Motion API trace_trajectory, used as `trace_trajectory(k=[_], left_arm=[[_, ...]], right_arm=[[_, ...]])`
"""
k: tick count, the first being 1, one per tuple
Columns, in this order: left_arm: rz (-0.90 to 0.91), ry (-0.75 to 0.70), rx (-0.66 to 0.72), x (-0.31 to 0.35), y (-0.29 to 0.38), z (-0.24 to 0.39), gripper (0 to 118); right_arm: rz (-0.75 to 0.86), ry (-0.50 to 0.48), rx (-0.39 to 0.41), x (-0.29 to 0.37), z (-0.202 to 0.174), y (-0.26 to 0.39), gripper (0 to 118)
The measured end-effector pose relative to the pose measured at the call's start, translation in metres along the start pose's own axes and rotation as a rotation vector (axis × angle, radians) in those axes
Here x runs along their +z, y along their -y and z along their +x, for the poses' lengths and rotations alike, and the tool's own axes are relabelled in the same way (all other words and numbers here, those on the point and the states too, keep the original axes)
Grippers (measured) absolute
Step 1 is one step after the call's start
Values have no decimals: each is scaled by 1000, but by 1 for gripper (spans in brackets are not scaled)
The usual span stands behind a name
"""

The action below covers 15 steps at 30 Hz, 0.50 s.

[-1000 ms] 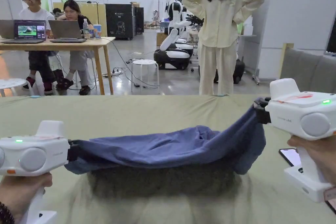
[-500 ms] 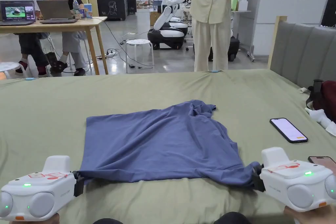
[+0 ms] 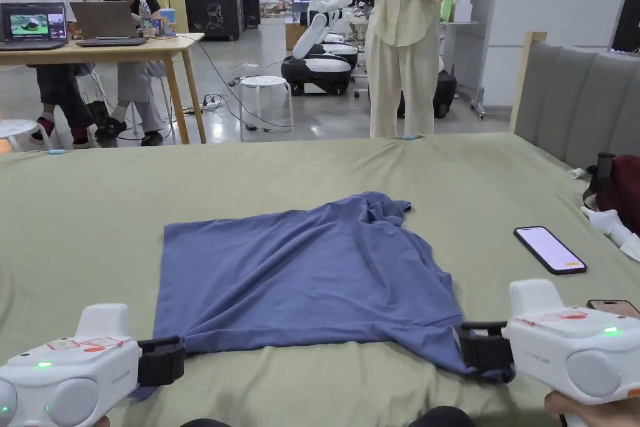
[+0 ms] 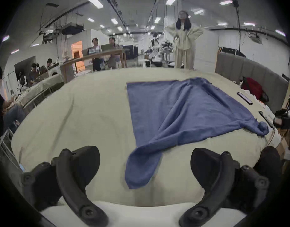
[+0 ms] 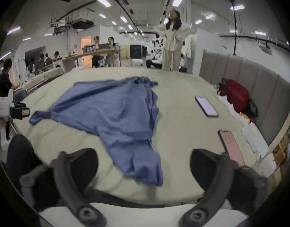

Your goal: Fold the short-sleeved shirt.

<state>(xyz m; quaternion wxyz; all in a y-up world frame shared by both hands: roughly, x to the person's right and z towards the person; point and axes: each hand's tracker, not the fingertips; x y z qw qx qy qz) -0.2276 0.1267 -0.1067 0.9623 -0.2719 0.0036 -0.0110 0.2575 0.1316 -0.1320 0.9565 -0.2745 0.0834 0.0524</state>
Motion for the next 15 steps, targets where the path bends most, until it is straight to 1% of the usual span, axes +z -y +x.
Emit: trace_trajectory(k=[1,2,3,4,5,6,7,10,12,13,14,15], left_arm=[[-3,-4,2,4,-5,0,113],[7,-12,2,8,-8,1,108],[26,-20,1,12,-12,2,93],[54,-27,-9,16,-15,4,57],[74,-41,-21,18,-16,5,21],[80,-59,-26,19,-16,5,0],[78,-74,-26,19,-15,4,0],[60,-35,-7,18,-15,2,0],[53,-38,-2,19,-12,1,0],[47,-40,-7,18,-10,0,7],[43,-43,-11,17,-8,-1,31],[39,-47,-11,15,-6,-2,67]], right_arm=[[-9,-2,-2,-2,-1,-6,110],[-8,-2,-1,1,-6,-13,110],[16,0,0,1,-9,-16,104],[39,-3,9,-1,-11,-18,82],[37,1,13,-3,-14,-19,56],[34,7,16,-3,-17,-26,23],[32,7,12,-7,-18,-25,0],[25,-5,-2,-9,-22,-27,0],[24,-5,-1,-12,-24,-24,0],[24,-6,3,-10,-25,-25,0],[20,-8,6,-10,-25,-25,0],[14,-13,6,-11,-25,-24,0]])
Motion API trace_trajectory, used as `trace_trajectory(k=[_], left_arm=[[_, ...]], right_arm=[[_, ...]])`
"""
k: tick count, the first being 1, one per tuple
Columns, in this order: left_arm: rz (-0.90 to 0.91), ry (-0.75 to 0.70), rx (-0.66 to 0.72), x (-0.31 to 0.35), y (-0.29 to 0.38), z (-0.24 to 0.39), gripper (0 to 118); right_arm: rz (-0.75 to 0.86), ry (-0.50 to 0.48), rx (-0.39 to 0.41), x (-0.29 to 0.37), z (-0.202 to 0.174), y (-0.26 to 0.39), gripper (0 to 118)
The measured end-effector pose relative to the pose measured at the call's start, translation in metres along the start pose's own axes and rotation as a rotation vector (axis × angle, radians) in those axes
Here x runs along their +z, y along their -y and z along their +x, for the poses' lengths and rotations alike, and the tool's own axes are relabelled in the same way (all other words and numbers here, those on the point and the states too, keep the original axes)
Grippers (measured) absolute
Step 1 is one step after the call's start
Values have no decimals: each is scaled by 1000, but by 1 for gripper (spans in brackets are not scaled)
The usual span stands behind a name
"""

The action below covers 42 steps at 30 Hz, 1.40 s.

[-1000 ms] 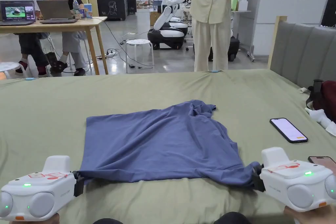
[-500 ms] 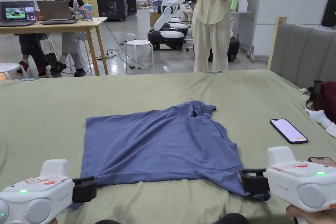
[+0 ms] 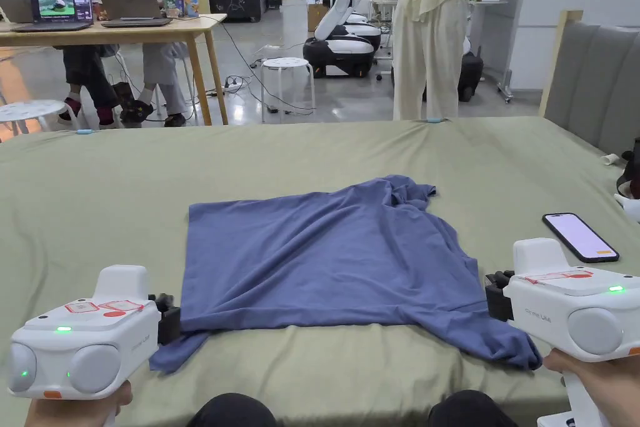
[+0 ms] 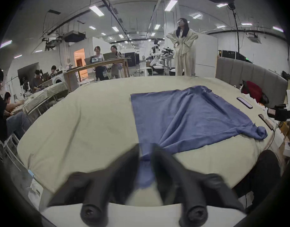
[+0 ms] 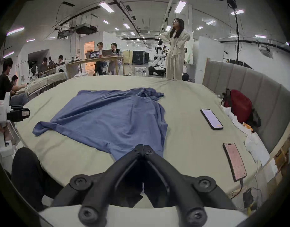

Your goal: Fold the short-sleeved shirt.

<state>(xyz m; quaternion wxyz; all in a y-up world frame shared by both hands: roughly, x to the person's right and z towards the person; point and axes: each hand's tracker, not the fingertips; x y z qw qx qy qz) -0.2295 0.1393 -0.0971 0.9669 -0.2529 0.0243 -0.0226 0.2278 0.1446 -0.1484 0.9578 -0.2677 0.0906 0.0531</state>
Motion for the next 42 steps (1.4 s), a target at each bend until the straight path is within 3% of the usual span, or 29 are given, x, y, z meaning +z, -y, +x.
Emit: trace_trajectory(k=[1,2,5,11,15,19,26,27,29,30,31,35,39,42], left_arm=[[-16,1,-2,-3,2,0,109],[-47,5,-3,-8,5,-1,118],[-67,-3,-10,-16,16,-1,104],[-142,-37,-38,-50,35,-7,98],[-189,-30,-27,-66,41,-8,61],[-193,7,-1,-69,45,-7,3],[-167,6,-2,-67,33,-9,3],[-162,7,-2,-67,30,-10,3],[-150,13,2,-66,25,-10,3],[-146,13,3,-66,23,-10,3],[-141,11,2,-66,21,-10,3],[-130,12,9,-61,17,-6,3],[-135,9,5,-60,16,-4,3],[-139,8,7,-60,15,-3,3]], right_arm=[[-6,-4,2,-1,0,1,0],[-9,-6,6,-2,-1,2,0],[-17,-3,20,-1,-2,3,0],[-33,-6,23,-2,-3,5,0],[-45,-5,28,-4,-3,8,0],[-51,-4,22,-3,0,9,0],[-32,12,-6,-12,18,-12,1],[-27,11,-13,-20,23,-21,9],[-43,0,-21,-35,30,-33,72],[-67,-6,-21,-48,34,-38,91],[-91,-5,-19,-60,37,-40,96],[-175,14,-5,-95,46,-29,87],[-282,-14,-74,-120,55,-2,83],[-335,-49,-54,-125,49,14,63]])
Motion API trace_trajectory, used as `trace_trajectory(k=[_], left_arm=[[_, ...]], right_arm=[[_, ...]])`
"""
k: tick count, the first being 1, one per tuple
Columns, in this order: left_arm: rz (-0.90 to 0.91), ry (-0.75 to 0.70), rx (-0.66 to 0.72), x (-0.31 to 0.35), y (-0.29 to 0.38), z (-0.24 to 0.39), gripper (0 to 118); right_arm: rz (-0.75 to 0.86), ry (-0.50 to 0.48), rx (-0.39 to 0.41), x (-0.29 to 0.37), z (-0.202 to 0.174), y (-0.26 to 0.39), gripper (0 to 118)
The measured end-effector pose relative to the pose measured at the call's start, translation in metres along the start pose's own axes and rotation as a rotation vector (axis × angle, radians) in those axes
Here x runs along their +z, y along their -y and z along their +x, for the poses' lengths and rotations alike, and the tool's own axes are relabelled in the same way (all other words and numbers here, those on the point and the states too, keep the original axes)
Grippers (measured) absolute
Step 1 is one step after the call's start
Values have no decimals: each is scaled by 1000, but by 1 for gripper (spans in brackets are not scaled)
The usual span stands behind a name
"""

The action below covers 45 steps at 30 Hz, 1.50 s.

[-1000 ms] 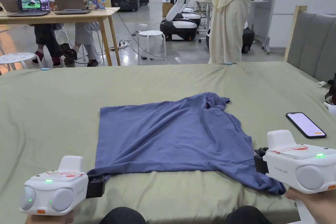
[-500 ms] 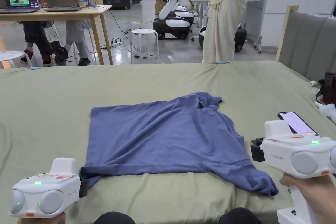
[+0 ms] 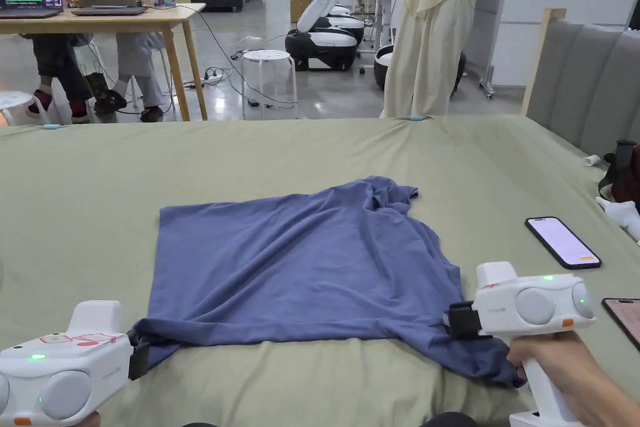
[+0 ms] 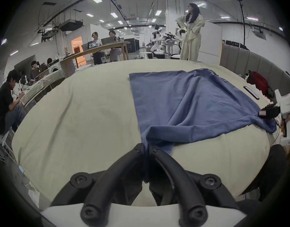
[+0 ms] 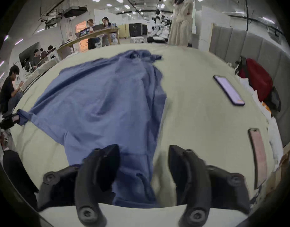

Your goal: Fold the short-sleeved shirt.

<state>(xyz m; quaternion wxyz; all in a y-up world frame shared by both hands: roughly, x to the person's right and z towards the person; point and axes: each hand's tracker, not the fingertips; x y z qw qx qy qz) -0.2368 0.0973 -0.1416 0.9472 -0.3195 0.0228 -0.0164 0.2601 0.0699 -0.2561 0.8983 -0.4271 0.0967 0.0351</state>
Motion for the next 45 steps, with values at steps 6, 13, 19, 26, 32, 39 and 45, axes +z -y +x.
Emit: trace_trajectory(k=[6,13,19,26,32,39,45], left_arm=[[-6,-2,-7,-1,-5,3,3],[76,-17,-4,9,-59,-5,3],[131,-56,-15,-11,-123,-15,3],[64,-98,-20,-86,-160,-23,3],[-49,-102,-40,-155,-155,-16,3],[-112,-94,-20,-185,-139,-10,4],[-122,-95,-2,-183,-136,-10,84]], right_arm=[[42,-14,23,7,-11,-7,7],[203,-37,68,41,-17,-56,7],[305,-17,72,38,-16,-130,7],[304,10,64,-24,-9,-195,7],[230,37,62,-96,-6,-203,7],[160,77,63,-140,-5,-195,7],[172,68,58,-124,-6,-198,100]])
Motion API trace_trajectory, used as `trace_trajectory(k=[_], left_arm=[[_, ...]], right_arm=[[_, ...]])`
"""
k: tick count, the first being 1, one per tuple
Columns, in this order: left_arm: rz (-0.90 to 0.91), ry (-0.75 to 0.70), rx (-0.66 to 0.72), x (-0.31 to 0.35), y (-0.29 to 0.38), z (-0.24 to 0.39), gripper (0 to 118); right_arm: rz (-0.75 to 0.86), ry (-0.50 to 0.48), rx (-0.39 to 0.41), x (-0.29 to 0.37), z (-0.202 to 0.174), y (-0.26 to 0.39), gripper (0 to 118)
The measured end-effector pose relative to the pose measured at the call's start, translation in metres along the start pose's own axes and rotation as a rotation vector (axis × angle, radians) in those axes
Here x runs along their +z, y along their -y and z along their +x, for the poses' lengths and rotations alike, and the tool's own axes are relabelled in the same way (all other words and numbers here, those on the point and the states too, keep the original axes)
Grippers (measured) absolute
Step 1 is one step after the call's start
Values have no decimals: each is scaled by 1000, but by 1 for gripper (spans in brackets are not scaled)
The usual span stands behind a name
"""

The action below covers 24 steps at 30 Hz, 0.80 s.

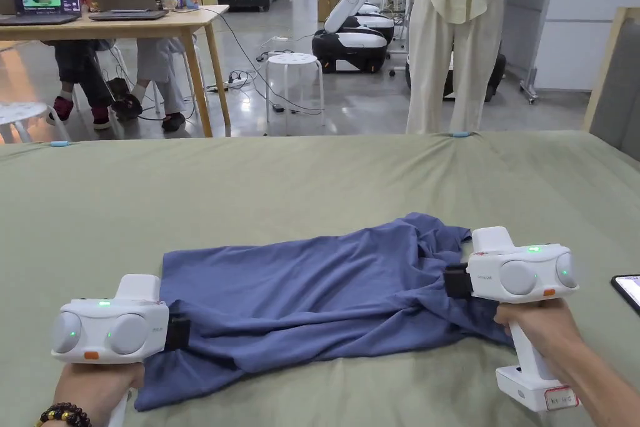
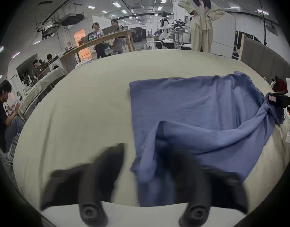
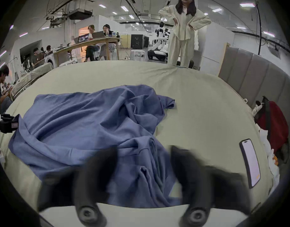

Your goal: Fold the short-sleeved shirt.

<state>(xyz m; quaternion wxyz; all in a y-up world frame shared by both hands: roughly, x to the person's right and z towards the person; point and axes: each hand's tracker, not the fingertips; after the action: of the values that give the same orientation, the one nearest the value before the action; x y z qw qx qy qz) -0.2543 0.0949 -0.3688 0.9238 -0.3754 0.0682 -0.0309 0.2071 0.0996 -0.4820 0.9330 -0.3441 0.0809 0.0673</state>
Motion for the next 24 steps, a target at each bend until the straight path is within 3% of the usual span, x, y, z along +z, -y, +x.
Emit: trace_trajectory(k=[1,6,8,9,10,11,12,13,15,24], left_arm=[[2,-11,0,4,1,0,115],[77,7,0,51,16,-3,113],[84,17,11,72,32,-3,99],[90,29,14,87,43,-2,83],[100,34,15,101,55,0,54],[106,35,14,110,65,1,54],[108,30,7,119,76,3,46],[105,23,-8,126,86,3,25],[101,18,-8,132,103,0,3],[109,60,34,142,100,-6,0]], right_arm=[[11,-1,-4,10,0,0,118],[83,-19,-30,74,-3,20,110],[76,-23,-23,96,-8,38,88],[76,-23,-12,108,-11,49,72],[79,-16,-2,118,-13,60,50],[81,-7,9,126,-14,69,42],[76,2,17,134,-18,79,42],[75,5,13,141,-19,89,23],[74,5,-4,153,-19,104,2],[72,-21,-12,172,-21,106,0]])
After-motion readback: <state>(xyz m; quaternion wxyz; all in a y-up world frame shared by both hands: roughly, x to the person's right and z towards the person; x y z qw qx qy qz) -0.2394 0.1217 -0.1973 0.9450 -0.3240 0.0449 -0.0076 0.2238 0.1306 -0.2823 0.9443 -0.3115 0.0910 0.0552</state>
